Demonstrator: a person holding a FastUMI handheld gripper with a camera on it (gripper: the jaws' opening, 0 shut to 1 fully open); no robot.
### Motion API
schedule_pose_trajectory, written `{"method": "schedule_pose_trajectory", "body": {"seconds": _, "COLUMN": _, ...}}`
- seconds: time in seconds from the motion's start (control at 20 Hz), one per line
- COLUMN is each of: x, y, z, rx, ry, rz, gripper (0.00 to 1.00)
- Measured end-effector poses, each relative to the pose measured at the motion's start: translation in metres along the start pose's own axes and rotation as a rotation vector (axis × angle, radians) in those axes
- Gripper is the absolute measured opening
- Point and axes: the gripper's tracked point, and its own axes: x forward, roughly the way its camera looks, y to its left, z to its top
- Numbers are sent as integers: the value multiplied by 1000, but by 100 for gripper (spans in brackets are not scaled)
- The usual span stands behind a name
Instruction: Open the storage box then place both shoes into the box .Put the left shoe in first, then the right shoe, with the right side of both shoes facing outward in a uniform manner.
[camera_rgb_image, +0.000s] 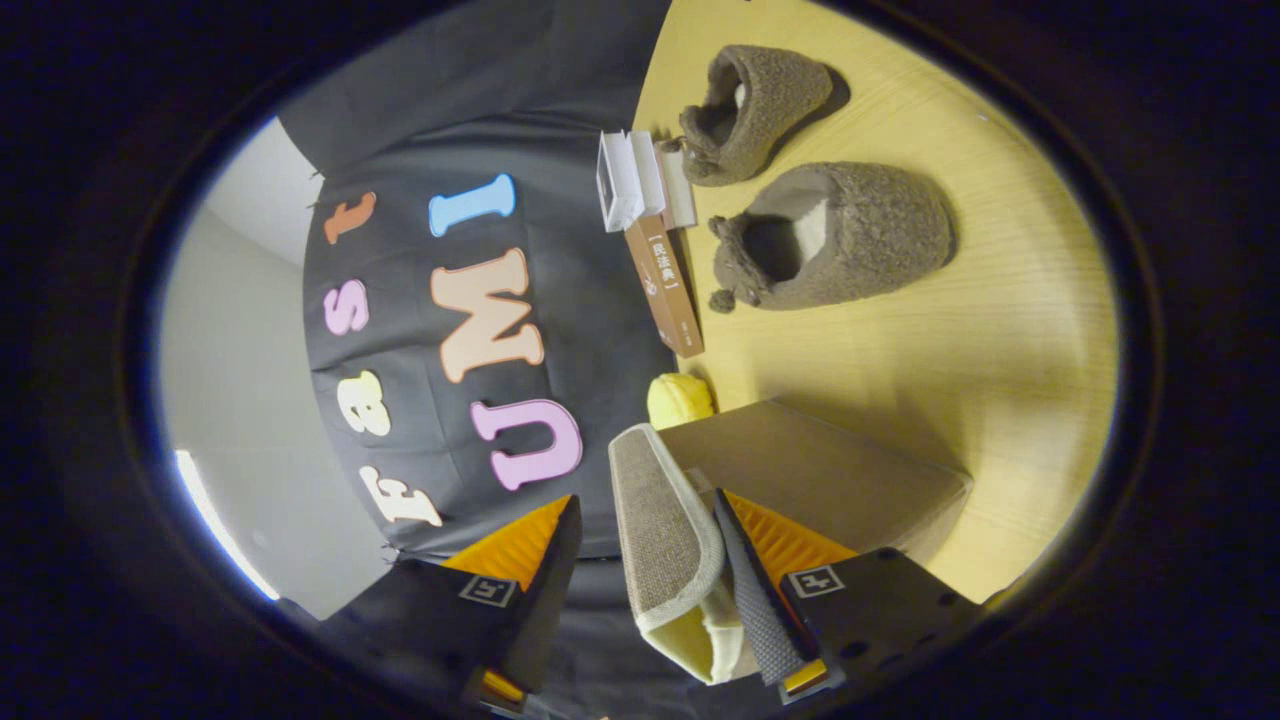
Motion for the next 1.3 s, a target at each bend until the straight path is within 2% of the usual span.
{"method": "schedule_pose_trajectory", "body": {"seconds": 0.1, "x": -2, "y": 13, "z": -4, "rx": 11, "ry": 3, "rz": 38, "gripper": 82}}
{"method": "schedule_pose_trajectory", "body": {"seconds": 0.45, "x": -1, "y": 22, "z": -20, "rx": -7, "ry": 29, "rz": 60, "gripper": 34}}
{"method": "schedule_pose_trajectory", "body": {"seconds": 0.65, "x": -7, "y": 25, "z": -28, "rx": -104, "ry": 38, "rz": 54, "gripper": 7}}
{"method": "schedule_pose_trajectory", "body": {"seconds": 0.8, "x": -8, "y": 50, "z": -39, "rx": -232, "ry": 66, "rz": 90, "gripper": 7}}
{"method": "schedule_pose_trajectory", "body": {"seconds": 0.9, "x": -12, "y": 71, "z": -56, "rx": -361, "ry": 112, "rz": 113, "gripper": 7}}
{"method": "schedule_pose_trajectory", "body": {"seconds": 1.1, "x": -9, "y": 113, "z": -102, "rx": -550, "ry": 227, "rz": 157, "gripper": 8}}
{"method": "schedule_pose_trajectory", "body": {"seconds": 1.3, "x": -5, "y": 136, "z": -149, "rx": -681, "ry": 285, "rz": 165, "gripper": 12}}
